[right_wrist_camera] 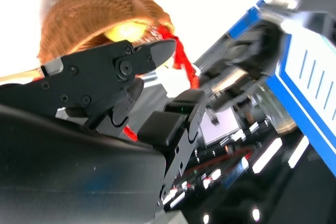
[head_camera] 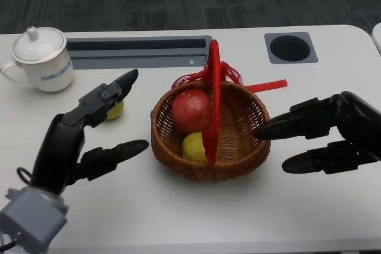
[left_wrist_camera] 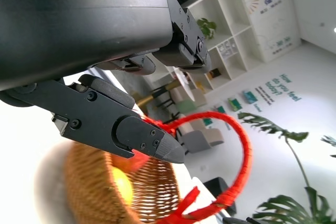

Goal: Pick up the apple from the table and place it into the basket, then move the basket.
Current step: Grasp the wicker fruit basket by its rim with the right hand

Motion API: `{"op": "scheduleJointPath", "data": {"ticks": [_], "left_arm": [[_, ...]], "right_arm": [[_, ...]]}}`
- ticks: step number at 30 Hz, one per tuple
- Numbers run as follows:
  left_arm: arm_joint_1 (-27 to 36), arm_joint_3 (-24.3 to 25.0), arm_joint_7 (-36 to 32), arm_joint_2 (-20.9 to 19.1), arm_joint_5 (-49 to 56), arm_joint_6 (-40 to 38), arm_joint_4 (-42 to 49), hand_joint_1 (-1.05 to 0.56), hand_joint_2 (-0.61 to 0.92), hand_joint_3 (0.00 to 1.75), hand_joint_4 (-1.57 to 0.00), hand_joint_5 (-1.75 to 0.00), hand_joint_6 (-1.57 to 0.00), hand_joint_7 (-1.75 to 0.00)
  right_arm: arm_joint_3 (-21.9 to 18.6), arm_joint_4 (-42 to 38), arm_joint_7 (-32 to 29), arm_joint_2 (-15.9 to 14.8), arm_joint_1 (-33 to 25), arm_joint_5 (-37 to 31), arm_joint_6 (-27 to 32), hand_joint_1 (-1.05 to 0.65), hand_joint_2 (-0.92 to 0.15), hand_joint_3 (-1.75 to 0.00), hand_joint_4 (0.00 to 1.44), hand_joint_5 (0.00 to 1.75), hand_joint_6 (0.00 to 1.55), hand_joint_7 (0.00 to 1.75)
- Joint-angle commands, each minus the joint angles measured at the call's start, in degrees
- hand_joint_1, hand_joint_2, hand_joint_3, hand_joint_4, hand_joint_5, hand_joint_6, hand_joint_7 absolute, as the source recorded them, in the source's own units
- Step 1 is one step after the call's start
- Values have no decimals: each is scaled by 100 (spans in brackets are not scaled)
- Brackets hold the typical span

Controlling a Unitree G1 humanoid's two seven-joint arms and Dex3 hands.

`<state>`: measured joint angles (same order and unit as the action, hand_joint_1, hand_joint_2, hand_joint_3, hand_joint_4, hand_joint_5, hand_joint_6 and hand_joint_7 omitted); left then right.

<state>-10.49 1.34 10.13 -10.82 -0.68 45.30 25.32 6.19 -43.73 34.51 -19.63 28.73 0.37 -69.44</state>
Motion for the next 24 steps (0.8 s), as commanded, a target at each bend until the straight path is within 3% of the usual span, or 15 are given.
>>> {"op": "scheduleJointPath", "data": {"ticks": [1, 9, 16, 24], "left_arm": [[235, 180, 126, -192, -185, 114, 35, -37, 92, 4, -45, -2, -50, -2], [715, 358, 448, -369, -466, 271, -17, -45, 90, 0, -45, 0, -50, 0], [992, 507, 1204, -1019, -873, 167, -256, -59, 81, 0, -42, -1, -45, -1], [945, 568, 1581, -1139, -1018, 73, -198, -60, 73, 0, -49, -3, -50, -2]], "right_arm": [[35, -479, -225, -169, 544, -623, -197, -48, -86, 0, 93, 0, 87, 1], [405, -1445, -1587, -317, 1466, -2717, -495, -53, -85, -1, 95, 1, 87, 0], [1155, -1785, -2917, -441, 1971, -4134, -227, -58, -84, 0, 87, 0, 77, 0], [2299, -2050, -4413, -315, 2468, -5416, 140, -59, -82, 0, 85, 0, 75, 0]]}}
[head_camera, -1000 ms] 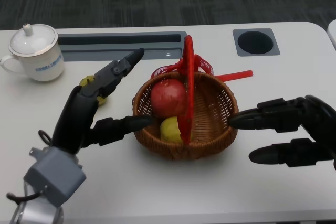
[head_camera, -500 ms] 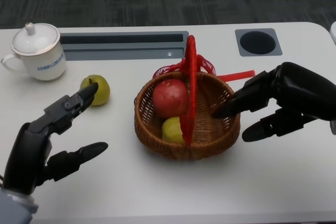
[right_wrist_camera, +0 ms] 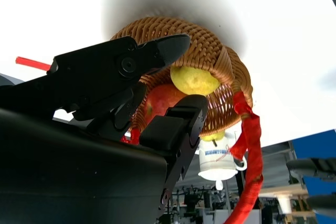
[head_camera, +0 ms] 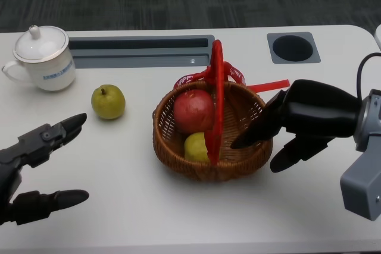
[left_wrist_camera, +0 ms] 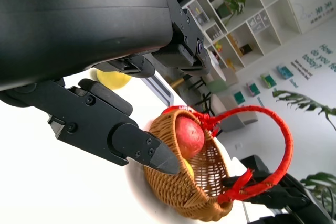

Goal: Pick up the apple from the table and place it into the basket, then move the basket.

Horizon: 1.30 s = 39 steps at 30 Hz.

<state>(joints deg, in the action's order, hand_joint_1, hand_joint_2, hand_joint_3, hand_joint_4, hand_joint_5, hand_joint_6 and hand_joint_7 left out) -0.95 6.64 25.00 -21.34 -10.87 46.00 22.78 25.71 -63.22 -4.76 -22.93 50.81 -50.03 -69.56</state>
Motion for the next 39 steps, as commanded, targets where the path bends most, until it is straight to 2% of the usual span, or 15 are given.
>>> {"op": "scheduleJointPath", "data": {"ticks": [1, 6, 9, 14, 20, 24, 28, 30, 39], "left_arm": [[-22, 37, 95, -65, 18, 15, 70, -59, 73, 0, -50, -3, -51, -2], [-68, 35, 23, 85, 95, 173, 146, -57, 74, 1, -53, -2, -53, -2], [-78, 58, -10, 183, 98, 272, 206, -56, 75, 1, -55, -2, -54, -2], [-72, 122, -67, 338, 72, 390, 253, -56, 76, 1, -57, -2, -56, -2], [7, 187, -108, 484, 26, 465, 195, -55, 77, 1, -59, -2, -58, -1], [73, 252, -129, 516, 10, 515, 110, -53, 79, 1, -61, -2, -58, -1], [60, 338, -156, 540, 33, 683, 156, -51, 80, 1, -63, -2, -59, -1], [44, 363, -172, 551, 27, 740, 188, -51, 80, 1, -64, -2, -60, -1], [97, 389, -184, 639, -122, 840, 94, -49, 81, 0, -68, -2, -63, -1]], "right_arm": [[524, -137, -730, 41, 331, -564, 236, -60, -82, 0, 85, 0, 75, 0], [1332, -377, -1891, 194, 660, -1296, 580, -59, -82, 0, 87, 1, 76, 1], [1724, -561, -2279, 315, 815, -1550, 756, -58, -82, 0, 87, 1, 77, 1], [2186, -834, -2453, 532, 946, -1712, 1025, -57, -84, -1, 87, 1, 78, 0], [2520, -1078, -2329, 840, 899, -1691, 1416, -55, -85, 0, 88, 0, 77, 0], [2602, -1194, -2249, 954, 849, -1617, 1674, -44, -88, -1, 92, 2, 78, 1], [2499, -1269, -2351, 1015, 764, -1386, 1797, -25, -92, -3, 105, 4, 91, 4], [2407, -1313, -2295, 1052, 734, -1239, 1875, -21, -92, -4, 106, 4, 93, 4], [2013, -1440, -1634, 1098, 689, -631, 2305, -23, -92, -12, 105, 1, 91, 1]]}}
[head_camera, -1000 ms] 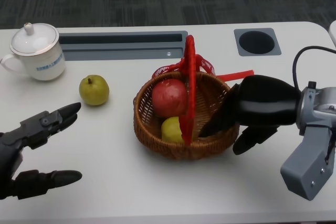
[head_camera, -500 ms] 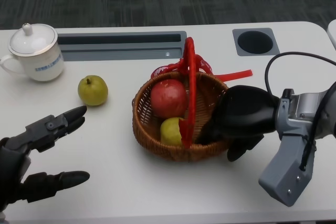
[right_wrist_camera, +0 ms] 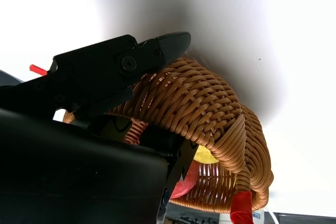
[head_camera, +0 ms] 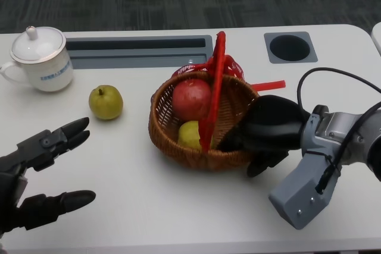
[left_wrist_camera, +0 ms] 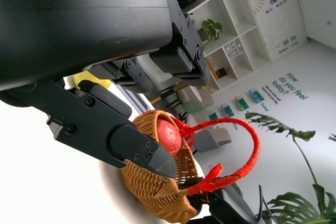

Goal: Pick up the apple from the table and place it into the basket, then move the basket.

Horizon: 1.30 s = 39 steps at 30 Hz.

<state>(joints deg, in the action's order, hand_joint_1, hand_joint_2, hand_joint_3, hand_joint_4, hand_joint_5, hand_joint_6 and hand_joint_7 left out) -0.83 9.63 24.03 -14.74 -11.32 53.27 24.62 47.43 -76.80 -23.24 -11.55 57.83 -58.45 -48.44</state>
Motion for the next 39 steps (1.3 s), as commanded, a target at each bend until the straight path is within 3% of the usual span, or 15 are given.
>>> {"op": "scheduleJointPath", "data": {"ticks": [1, 8, 16, 29, 33, 39], "left_arm": [[114, 94, -97, -9, -71, 132, -134, -48, 81, 0, -68, -2, -63, -1], [466, 81, -97, 56, -133, 285, -575, -49, 82, 0, -71, -2, -65, -1], [1337, 109, -206, 158, -93, 449, -1420, -51, 81, 0, -75, -2, -68, -1], [3564, 202, -394, 335, -231, 567, -3054, -50, 80, 0, -84, -3, -73, -1], [3920, 175, -418, 364, -233, 451, -3360, -51, 80, 0, -86, -2, -75, -2], [3834, 67, -431, 414, -191, 307, -3336, -50, 78, 0, -88, -2, -78, -1]], "right_arm": [[-238, -103, 352, -36, -15, 309, 260, -24, -92, -12, 105, 1, 91, 0], [-950, -257, 1383, 93, -9, 1043, 1379, -25, -92, -13, 101, 0, 88, 0], [-1630, -330, 1833, 88, 229, 1563, 2890, -23, -92, -10, 97, 2, 88, 0], [-2419, -346, 1794, -236, 198, 1904, 3893, -21, -92, -6, 96, 0, 91, 1], [-2674, -344, 2027, -171, 177, 2091, 4059, -45, -85, -1, 78, 0, 70, 0], [-2813, -342, 2462, -68, 181, 2191, 4158, -86, -81, 0, 39, 0, 35, 0]]}}
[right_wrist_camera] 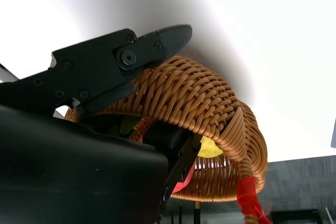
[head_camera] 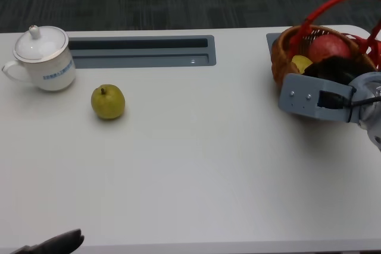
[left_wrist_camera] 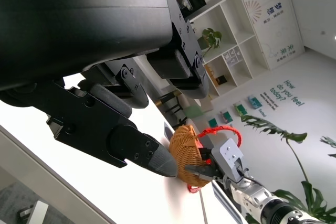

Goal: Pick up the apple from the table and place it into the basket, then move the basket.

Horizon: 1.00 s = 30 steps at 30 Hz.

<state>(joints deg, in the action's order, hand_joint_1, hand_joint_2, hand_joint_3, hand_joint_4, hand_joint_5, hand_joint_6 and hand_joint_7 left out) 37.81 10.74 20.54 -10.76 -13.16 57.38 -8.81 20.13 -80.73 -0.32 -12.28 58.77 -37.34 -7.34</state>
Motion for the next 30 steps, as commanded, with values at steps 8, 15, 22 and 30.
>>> {"op": "scheduleJointPath", "data": {"ticks": [8, 15, 22, 30], "left_arm": [[-385, -220, -76, 83, 78, -254, 152, -51, 79, 0, -89, -1, -81, -2], [-942, -263, -123, 133, 282, -306, 287, -51, 79, 0, -91, -1, -82, -1], [-1670, -239, -139, 45, 483, -318, 650, -51, 80, 0, -89, 0, -81, 0], [-2242, -238, -45, -174, 357, -159, 1249, -52, 81, 0, -87, 0, -79, 0]], "right_arm": [[-84, 75, 419, -1, 226, 78, -73, -96, -84, -1, 30, 1, 29, 1], [-280, 121, 681, -168, 420, 258, -349, -93, -84, -1, 34, 1, 35, 2], [-500, 207, 572, -547, 403, 524, -875, -89, -84, 0, 36, 1, 36, 0], [-809, 377, 397, -963, -37, 922, -1822, -71, -86, -1, 37, 1, 33, 1]]}}
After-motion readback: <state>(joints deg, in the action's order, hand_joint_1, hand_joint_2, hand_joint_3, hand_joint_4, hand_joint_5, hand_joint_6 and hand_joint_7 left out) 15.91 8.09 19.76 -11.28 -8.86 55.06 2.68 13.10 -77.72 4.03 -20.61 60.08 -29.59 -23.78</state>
